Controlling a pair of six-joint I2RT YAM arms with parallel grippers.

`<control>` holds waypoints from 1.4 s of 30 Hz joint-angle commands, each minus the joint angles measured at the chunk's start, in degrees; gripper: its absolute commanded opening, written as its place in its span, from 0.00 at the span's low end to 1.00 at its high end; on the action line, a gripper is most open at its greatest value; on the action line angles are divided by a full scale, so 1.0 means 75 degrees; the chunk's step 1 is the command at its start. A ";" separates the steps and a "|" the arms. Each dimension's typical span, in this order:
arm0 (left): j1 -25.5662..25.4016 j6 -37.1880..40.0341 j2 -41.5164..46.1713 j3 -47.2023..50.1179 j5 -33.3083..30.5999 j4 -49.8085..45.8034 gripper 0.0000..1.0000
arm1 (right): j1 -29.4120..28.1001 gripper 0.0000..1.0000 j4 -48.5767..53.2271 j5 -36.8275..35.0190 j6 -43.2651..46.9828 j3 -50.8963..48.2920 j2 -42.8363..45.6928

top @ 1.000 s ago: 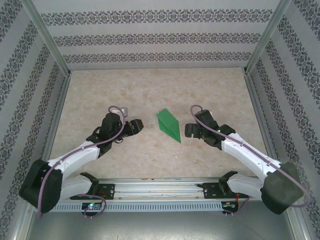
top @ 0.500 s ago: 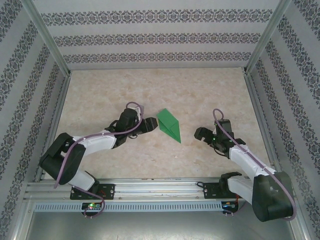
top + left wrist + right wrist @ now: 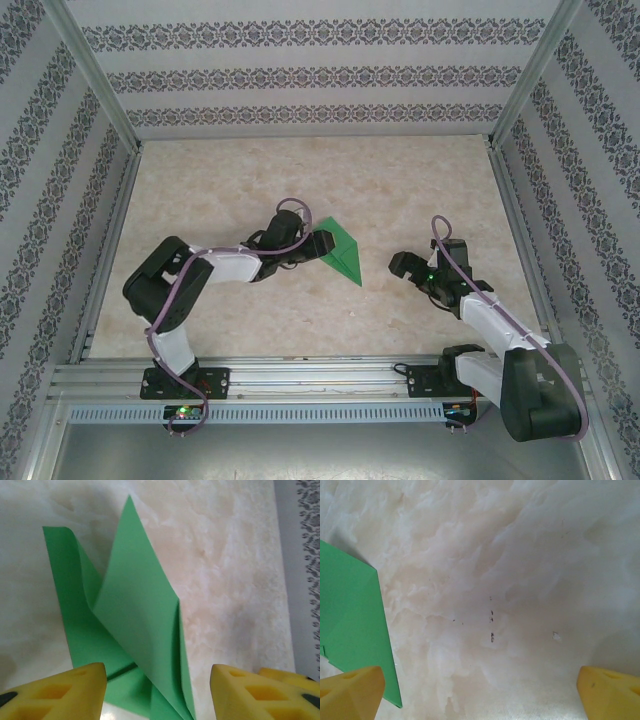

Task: Fold a paper plane with a square sheet of paper (fold left side to right side)
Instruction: Fold the wing for the fifth time at the center of the table.

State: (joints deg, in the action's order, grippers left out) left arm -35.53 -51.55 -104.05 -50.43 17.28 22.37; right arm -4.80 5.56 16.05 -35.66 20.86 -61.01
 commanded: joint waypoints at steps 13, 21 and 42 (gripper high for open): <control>0.0072 -0.0121 -0.0789 -0.0568 -0.0316 0.0469 0.17 | 0.0148 0.98 -0.0325 0.0900 0.0458 0.0018 -0.0112; 0.0373 0.0699 0.0245 0.0137 0.0923 0.0827 0.04 | 0.0180 0.92 -0.0687 0.2614 0.1124 0.0257 0.0016; 0.0823 0.2897 0.3397 0.1689 0.4538 0.0028 0.03 | -0.1904 0.88 -0.3179 0.5881 0.1181 0.1544 -0.1977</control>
State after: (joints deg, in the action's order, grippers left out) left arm -29.91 -32.60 -79.22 -38.09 47.42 23.90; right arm -17.74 -13.76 56.51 -27.09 30.33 -74.81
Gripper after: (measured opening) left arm 0.059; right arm 0.886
